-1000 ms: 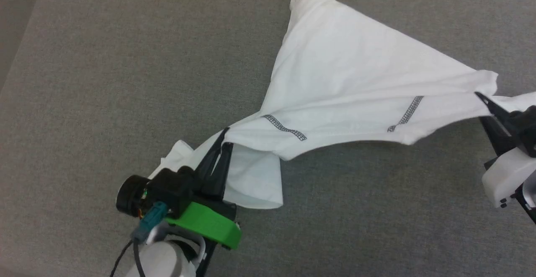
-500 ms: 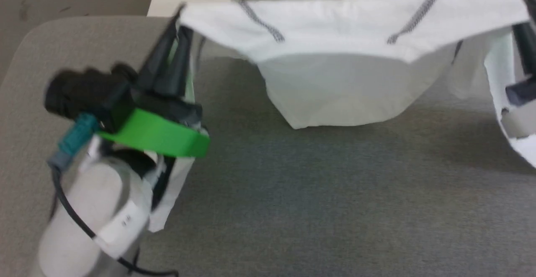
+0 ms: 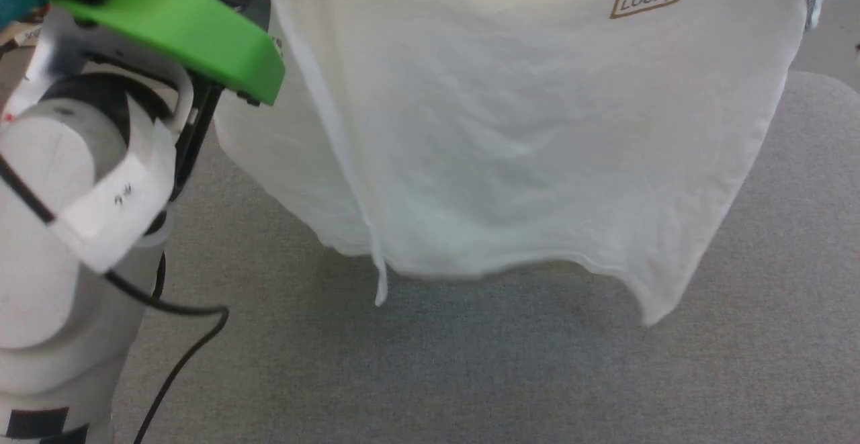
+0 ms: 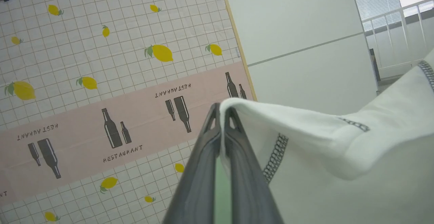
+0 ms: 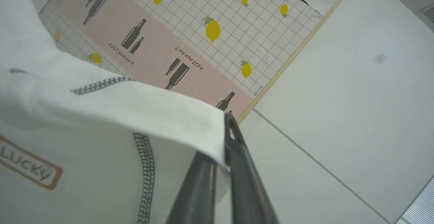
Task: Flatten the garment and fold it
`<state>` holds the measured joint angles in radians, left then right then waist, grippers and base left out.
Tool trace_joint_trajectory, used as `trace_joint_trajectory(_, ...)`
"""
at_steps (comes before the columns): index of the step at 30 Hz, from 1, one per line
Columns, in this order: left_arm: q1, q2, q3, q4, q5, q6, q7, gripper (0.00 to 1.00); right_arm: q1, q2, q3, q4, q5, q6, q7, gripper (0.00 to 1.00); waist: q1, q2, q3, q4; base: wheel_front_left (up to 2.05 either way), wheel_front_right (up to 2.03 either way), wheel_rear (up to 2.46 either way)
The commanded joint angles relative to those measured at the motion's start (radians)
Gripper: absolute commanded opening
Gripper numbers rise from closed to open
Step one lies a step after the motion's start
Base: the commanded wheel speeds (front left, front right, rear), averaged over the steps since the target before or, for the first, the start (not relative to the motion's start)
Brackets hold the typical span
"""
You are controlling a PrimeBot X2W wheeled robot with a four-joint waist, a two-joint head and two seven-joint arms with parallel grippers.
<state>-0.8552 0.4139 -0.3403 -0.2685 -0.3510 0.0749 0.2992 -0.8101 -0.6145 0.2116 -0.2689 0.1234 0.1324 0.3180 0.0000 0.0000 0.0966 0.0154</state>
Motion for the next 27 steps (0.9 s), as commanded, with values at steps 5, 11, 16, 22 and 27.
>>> trace_joint_trajectory(5,-0.062,-0.007,-0.009,0.035,-0.046,-0.008,0.098,0.00,-0.069,-0.020,0.053,0.026,0.031,-0.002,0.044,0.00,0.0000,0.0000,0.005,-0.006,0.00,0.00,0.00)
trace_joint_trajectory(11,-0.123,-0.026,-0.001,0.113,-0.085,0.006,0.177,0.00,-0.156,-0.030,0.124,0.112,0.062,-0.002,0.070,0.00,0.0000,0.0000,0.056,-0.020,0.00,0.00,0.00)
trace_joint_trajectory(16,-0.227,-0.045,0.010,0.203,-0.074,0.028,0.195,0.00,-0.308,-0.035,0.195,0.216,0.053,-0.002,0.058,0.00,0.0000,0.0000,0.144,-0.032,0.00,0.00,0.00)
trace_joint_trajectory(22,-0.458,-0.050,0.015,0.362,0.006,0.043,0.158,0.00,-0.581,-0.010,0.304,0.387,0.002,-0.002,0.029,0.00,0.0000,0.0000,0.275,-0.032,0.00,0.00,0.00)
trace_joint_trajectory(27,-0.657,-0.084,0.029,0.532,0.061,0.069,0.039,0.00,-0.807,0.028,0.355,0.551,-0.070,-0.002,-0.026,0.00,0.0000,0.0000,0.392,-0.013,0.00,0.00,0.00)
